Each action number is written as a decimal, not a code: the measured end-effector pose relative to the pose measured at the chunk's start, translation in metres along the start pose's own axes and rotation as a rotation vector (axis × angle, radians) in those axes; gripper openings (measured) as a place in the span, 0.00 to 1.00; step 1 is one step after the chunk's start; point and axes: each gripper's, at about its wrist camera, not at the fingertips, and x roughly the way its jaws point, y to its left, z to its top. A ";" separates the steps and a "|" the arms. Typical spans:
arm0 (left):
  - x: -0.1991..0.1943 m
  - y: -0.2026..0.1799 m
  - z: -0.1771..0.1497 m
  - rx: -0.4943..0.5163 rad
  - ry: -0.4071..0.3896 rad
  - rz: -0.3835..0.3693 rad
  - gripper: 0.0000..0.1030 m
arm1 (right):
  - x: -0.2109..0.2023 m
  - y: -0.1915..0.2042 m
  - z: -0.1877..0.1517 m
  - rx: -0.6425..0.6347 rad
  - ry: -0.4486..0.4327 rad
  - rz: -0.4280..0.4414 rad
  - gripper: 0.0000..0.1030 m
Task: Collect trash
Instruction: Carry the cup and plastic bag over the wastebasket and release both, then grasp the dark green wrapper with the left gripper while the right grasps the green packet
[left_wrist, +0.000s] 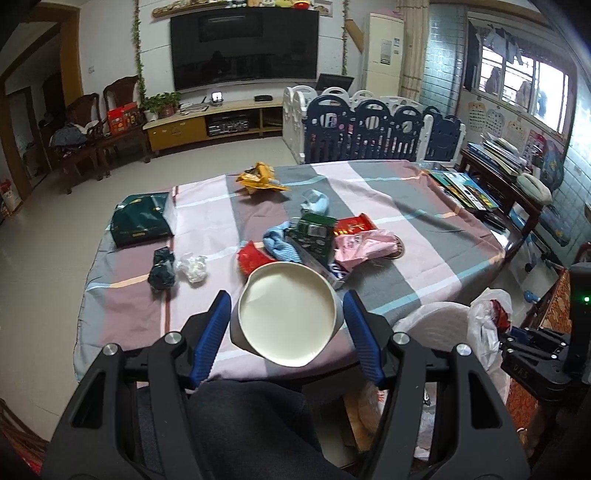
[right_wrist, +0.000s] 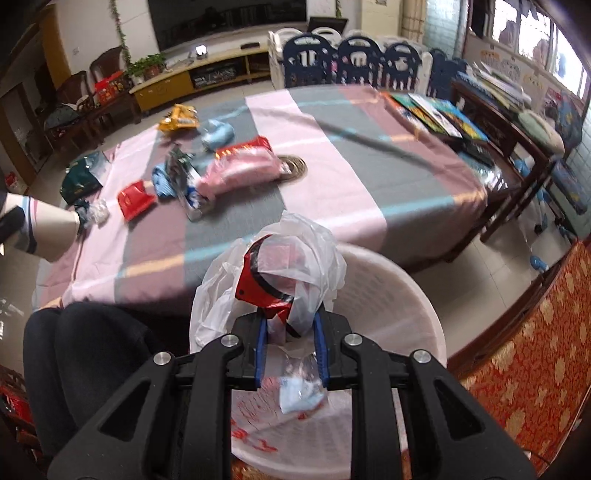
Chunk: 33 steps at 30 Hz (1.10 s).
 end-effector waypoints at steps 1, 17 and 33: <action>0.001 -0.010 -0.001 0.018 0.003 -0.022 0.62 | 0.002 -0.007 -0.005 0.022 0.017 0.009 0.22; 0.036 -0.127 -0.031 0.219 0.193 -0.368 0.62 | -0.017 -0.090 -0.028 0.214 0.011 -0.161 0.75; 0.063 -0.090 -0.033 0.130 0.229 -0.323 0.90 | -0.018 -0.118 -0.025 0.341 -0.014 -0.177 0.76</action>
